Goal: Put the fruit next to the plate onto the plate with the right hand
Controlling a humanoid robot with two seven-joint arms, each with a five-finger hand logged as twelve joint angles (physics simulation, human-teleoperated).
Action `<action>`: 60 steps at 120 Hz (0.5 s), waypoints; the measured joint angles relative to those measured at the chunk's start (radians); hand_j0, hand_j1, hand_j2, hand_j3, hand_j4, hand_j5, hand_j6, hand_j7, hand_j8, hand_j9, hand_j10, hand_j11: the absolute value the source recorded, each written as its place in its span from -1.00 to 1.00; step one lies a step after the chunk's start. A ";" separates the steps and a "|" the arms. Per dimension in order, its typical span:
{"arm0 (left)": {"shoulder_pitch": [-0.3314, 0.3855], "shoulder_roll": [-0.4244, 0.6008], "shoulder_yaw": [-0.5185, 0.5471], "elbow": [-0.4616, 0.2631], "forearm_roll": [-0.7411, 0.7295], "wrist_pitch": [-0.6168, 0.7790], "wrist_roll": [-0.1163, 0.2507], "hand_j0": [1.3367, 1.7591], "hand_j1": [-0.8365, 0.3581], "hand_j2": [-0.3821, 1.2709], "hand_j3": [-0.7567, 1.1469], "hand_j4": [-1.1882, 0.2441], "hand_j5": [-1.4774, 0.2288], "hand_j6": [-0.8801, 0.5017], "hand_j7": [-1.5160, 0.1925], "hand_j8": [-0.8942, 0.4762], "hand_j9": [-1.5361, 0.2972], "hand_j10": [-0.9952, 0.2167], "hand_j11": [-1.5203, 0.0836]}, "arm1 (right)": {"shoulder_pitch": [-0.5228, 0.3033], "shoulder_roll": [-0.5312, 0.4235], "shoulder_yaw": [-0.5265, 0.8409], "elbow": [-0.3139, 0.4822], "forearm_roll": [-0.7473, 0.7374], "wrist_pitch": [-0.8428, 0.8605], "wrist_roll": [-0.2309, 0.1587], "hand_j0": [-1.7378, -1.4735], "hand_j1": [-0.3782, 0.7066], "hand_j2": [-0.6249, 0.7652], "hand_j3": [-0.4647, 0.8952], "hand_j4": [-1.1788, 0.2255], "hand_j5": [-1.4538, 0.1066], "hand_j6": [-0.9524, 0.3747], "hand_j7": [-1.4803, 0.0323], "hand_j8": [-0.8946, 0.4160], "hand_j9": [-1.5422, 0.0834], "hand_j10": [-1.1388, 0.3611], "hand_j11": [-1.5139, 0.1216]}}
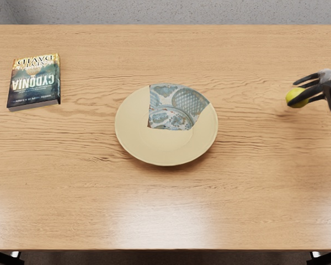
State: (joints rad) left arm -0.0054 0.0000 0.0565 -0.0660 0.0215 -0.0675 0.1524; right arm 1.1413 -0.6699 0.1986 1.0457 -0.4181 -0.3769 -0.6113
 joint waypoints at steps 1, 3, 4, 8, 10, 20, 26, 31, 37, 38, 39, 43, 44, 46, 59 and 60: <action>0.000 0.000 0.000 0.000 0.000 0.000 0.000 0.52 0.96 -0.53 -0.21 0.64 0.72 0.26 0.76 0.29 0.66 0.63 0.88 | 0.000 0.000 0.011 -0.015 0.013 0.014 0.000 -0.36 0.26 0.51 -0.32 -0.41 -0.55 -0.22 -0.42 -0.13 -0.45 -0.15 -0.48; 0.000 0.000 0.000 0.000 0.000 0.000 0.000 0.52 0.96 -0.53 -0.21 0.64 0.72 0.26 0.76 0.29 0.66 0.62 0.88 | 0.000 -0.001 0.034 -0.043 0.040 0.046 0.000 -0.36 0.25 0.51 -0.32 -0.42 -0.56 -0.23 -0.43 -0.13 -0.46 -0.14 -0.49; 0.000 0.000 0.000 0.000 0.000 0.000 0.000 0.52 0.96 -0.53 -0.21 0.64 0.72 0.26 0.76 0.29 0.66 0.63 0.88 | 0.000 -0.001 0.045 -0.056 0.055 0.064 0.000 -0.36 0.25 0.51 -0.32 -0.43 -0.56 -0.23 -0.43 -0.13 -0.46 -0.15 -0.49; 0.000 0.000 0.000 0.000 0.000 0.000 0.000 0.52 0.96 -0.53 -0.21 0.64 0.72 0.26 0.76 0.29 0.66 0.63 0.88 | 0.000 -0.002 0.087 -0.107 0.126 0.157 0.000 -0.36 0.24 0.51 -0.32 -0.44 -0.57 -0.25 -0.45 -0.14 -0.46 -0.16 -0.50; 0.000 0.000 0.000 0.000 0.000 0.000 0.000 0.52 0.96 -0.53 -0.21 0.64 0.72 0.26 0.76 0.29 0.66 0.63 0.88 | 0.000 -0.003 0.107 -0.128 0.165 0.209 0.000 -0.36 0.22 0.50 -0.32 -0.45 -0.58 -0.26 -0.46 -0.14 -0.47 -0.17 -0.51; -0.001 0.000 0.000 0.000 0.000 0.000 0.000 0.52 0.96 -0.53 -0.21 0.64 0.72 0.26 0.76 0.29 0.66 0.63 0.88 | -0.002 -0.001 0.191 -0.188 0.353 0.467 0.000 -0.36 0.15 0.41 -0.32 -0.47 -0.62 -0.28 -0.49 -0.15 -0.50 -0.18 -0.55; 0.000 0.000 0.000 0.000 0.000 0.000 0.000 0.52 0.96 -0.53 -0.21 0.64 0.72 0.26 0.76 0.29 0.66 0.63 0.88 | -0.003 0.019 0.222 -0.204 0.430 0.586 0.000 -0.36 0.13 0.42 -0.31 -0.48 -0.64 -0.30 -0.50 -0.17 -0.51 -0.20 -0.56; 0.000 0.000 0.000 0.000 0.000 0.000 0.000 0.52 0.96 -0.53 -0.21 0.64 0.72 0.26 0.76 0.29 0.66 0.63 0.88 | -0.003 0.051 0.238 -0.212 0.469 0.654 0.000 -0.37 0.16 0.49 -0.32 -0.48 -0.65 -0.32 -0.51 -0.17 -0.52 -0.20 -0.57; 0.001 0.000 0.000 0.000 0.000 0.000 0.000 0.52 0.96 -0.53 -0.21 0.64 0.72 0.26 0.76 0.29 0.66 0.63 0.88 | -0.004 0.095 0.249 -0.219 0.498 0.707 0.000 -0.37 0.19 0.51 -0.31 -0.48 -0.67 -0.31 -0.51 -0.14 -0.53 -0.19 -0.57; 0.001 0.000 0.000 0.000 0.000 0.000 0.000 0.52 0.96 -0.53 -0.21 0.64 0.72 0.26 0.76 0.29 0.66 0.63 0.88 | -0.004 0.102 0.250 -0.220 0.502 0.714 0.000 -0.37 0.19 0.51 -0.31 -0.48 -0.67 -0.30 -0.52 -0.14 -0.54 -0.19 -0.58; 0.000 0.000 0.000 0.000 0.000 0.000 0.000 0.52 0.96 -0.53 -0.21 0.64 0.72 0.26 0.76 0.29 0.66 0.63 0.88 | -0.005 0.110 0.251 -0.220 0.505 0.720 0.000 -0.37 0.18 0.49 -0.31 -0.48 -0.68 -0.30 -0.52 -0.14 -0.54 -0.19 -0.58; 0.001 0.000 0.000 0.000 0.000 0.000 0.000 0.52 0.96 -0.53 -0.21 0.64 0.72 0.26 0.76 0.29 0.66 0.63 0.88 | -0.006 0.142 0.254 -0.221 0.515 0.740 0.000 -0.37 0.19 0.50 -0.31 -0.49 -0.68 -0.30 -0.52 -0.15 -0.54 -0.19 -0.58; 0.001 0.000 0.000 0.000 0.000 0.000 0.000 0.52 0.96 -0.53 -0.21 0.64 0.72 0.26 0.76 0.29 0.66 0.63 0.88 | -0.006 0.150 0.255 -0.222 0.518 0.744 0.000 -0.38 0.19 0.49 -0.31 -0.49 -0.68 -0.30 -0.52 -0.15 -0.54 -0.18 -0.59; 0.000 0.000 0.000 0.000 0.000 0.000 0.000 0.52 0.96 -0.53 -0.21 0.64 0.72 0.26 0.76 0.29 0.66 0.63 0.88 | -0.007 0.164 0.256 -0.221 0.521 0.752 0.000 -0.38 0.19 0.50 -0.31 -0.49 -0.69 -0.30 -0.52 -0.16 -0.55 -0.18 -0.59; 0.001 0.000 0.000 0.000 0.000 0.000 0.000 0.52 0.96 -0.53 -0.21 0.64 0.72 0.26 0.76 0.29 0.66 0.63 0.88 | -0.010 0.248 0.249 -0.218 0.531 0.779 0.000 -0.38 0.18 0.51 -0.31 -0.50 -0.69 -0.33 -0.53 -0.18 -0.56 -0.19 -0.60; 0.001 0.000 0.000 0.000 0.000 0.000 0.000 0.52 0.96 -0.53 -0.21 0.64 0.72 0.26 0.76 0.29 0.66 0.63 0.88 | -0.011 0.254 0.249 -0.217 0.532 0.781 0.000 -0.38 0.17 0.51 -0.31 -0.50 -0.69 -0.33 -0.53 -0.18 -0.56 -0.19 -0.60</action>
State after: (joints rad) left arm -0.0046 0.0000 0.0565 -0.0660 0.0215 -0.0675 0.1523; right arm 1.1306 -0.4164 0.4472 0.8283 0.1135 0.4038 -0.6113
